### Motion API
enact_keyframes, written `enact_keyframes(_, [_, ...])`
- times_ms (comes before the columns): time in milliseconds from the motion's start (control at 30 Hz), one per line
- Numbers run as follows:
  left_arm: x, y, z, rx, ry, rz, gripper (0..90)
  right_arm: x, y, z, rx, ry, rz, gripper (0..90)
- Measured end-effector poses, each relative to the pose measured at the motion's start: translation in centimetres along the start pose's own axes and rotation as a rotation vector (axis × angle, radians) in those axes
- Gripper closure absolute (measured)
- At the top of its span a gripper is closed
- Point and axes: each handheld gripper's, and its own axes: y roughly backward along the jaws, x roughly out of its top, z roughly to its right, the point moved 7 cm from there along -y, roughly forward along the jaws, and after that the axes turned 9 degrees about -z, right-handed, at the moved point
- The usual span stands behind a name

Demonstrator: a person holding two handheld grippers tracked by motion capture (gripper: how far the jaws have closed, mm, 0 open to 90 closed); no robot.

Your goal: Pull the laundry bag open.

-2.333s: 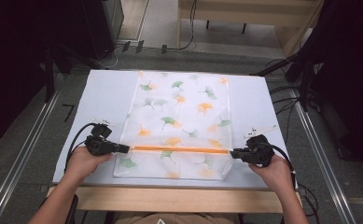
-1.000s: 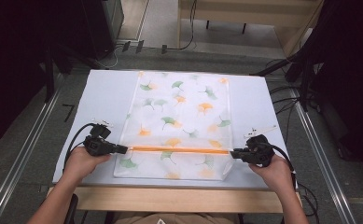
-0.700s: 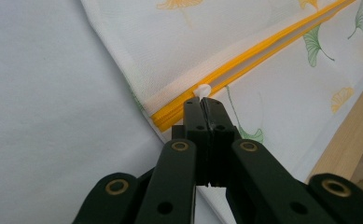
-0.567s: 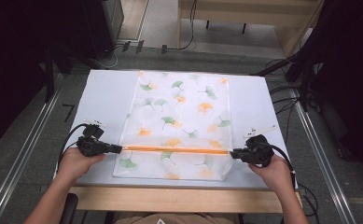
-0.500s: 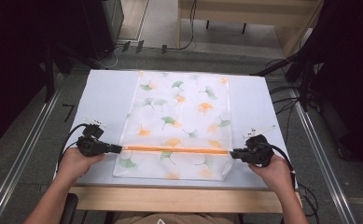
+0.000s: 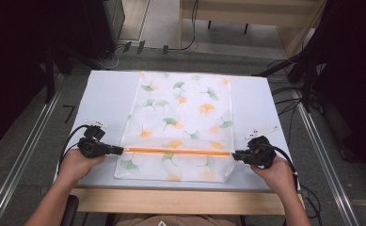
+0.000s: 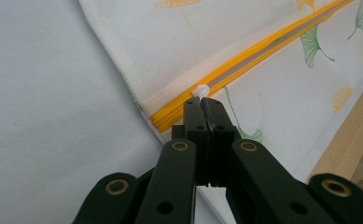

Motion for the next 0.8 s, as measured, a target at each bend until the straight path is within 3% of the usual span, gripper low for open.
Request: enact_keyframes(800, [-0.20, 0.12, -0.22, 0.001, 0.011, -0.006, 90.0, -0.03, 0.00, 0.04, 0.001, 0.003, 0.000, 83.5])
